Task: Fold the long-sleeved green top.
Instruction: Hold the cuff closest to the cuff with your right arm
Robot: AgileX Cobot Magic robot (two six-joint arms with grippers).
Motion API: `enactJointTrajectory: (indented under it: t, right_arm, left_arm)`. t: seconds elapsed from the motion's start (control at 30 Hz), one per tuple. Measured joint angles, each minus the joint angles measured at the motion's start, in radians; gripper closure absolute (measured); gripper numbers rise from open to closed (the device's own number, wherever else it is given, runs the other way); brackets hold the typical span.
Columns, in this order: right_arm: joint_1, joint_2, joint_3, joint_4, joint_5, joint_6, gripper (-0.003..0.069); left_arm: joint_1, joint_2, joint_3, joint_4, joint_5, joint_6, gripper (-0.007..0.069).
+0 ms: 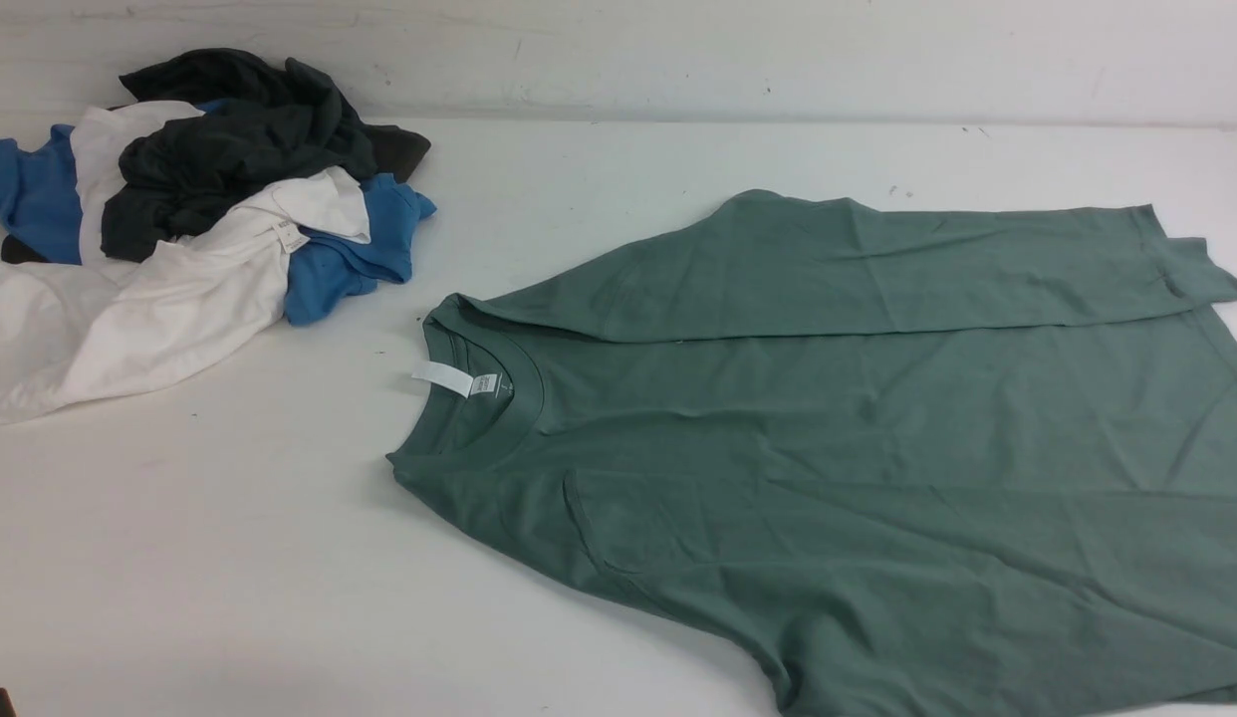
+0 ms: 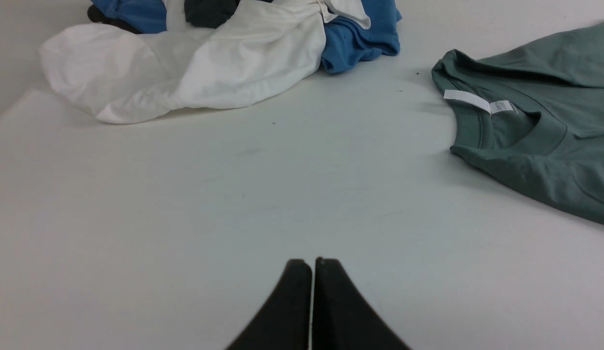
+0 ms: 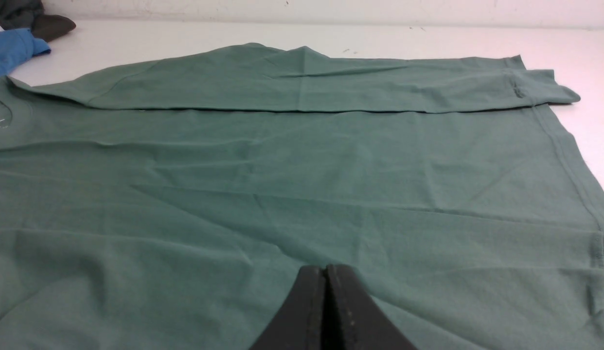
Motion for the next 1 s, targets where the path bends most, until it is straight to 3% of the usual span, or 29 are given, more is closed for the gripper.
enactJointTrajectory:
  t: [0.6,0.67,0.77,0.8,0.83,0.87,0.9,1.0]
  right_arm:
    - [0.0,0.0,0.0,0.001,0.0,0.0,0.0673]
    - [0.0,0.0,0.0,0.02,-0.001,0.013,0.0673]
    - [0.0,0.0,0.002,0.172,-0.003,0.085,0.0673]
    - [0.0,0.0,0.002,0.172,-0.003,0.091,0.0673]
    - [0.0,0.0,0.004,0.299,-0.004,0.141,0.0673]
    - [0.0,0.0,0.003,0.314,-0.004,0.153,0.0673]
    - [0.0,0.0,0.006,0.412,-0.004,0.178,0.0673]
    - [0.0,0.0,0.008,0.569,-0.018,0.201,0.0673]
  left_arm:
    - [0.0,0.0,0.0,-0.012,0.0,-0.015,0.0629]
    - [0.0,0.0,0.0,-0.062,-0.002,-0.055,0.0629]
    - [0.0,0.0,0.002,-0.302,-0.029,-0.204,0.0629]
    - [0.0,0.0,0.002,-0.319,-0.033,-0.213,0.0629]
    - [0.0,0.0,0.002,-0.458,-0.052,-0.29,0.0629]
    - [0.0,0.0,0.002,-0.493,-0.054,-0.298,0.0629]
    - [0.0,0.0,0.002,-0.6,-0.069,-0.352,0.0629]
    - [0.0,0.0,0.002,-0.742,-0.083,-0.39,0.0629]
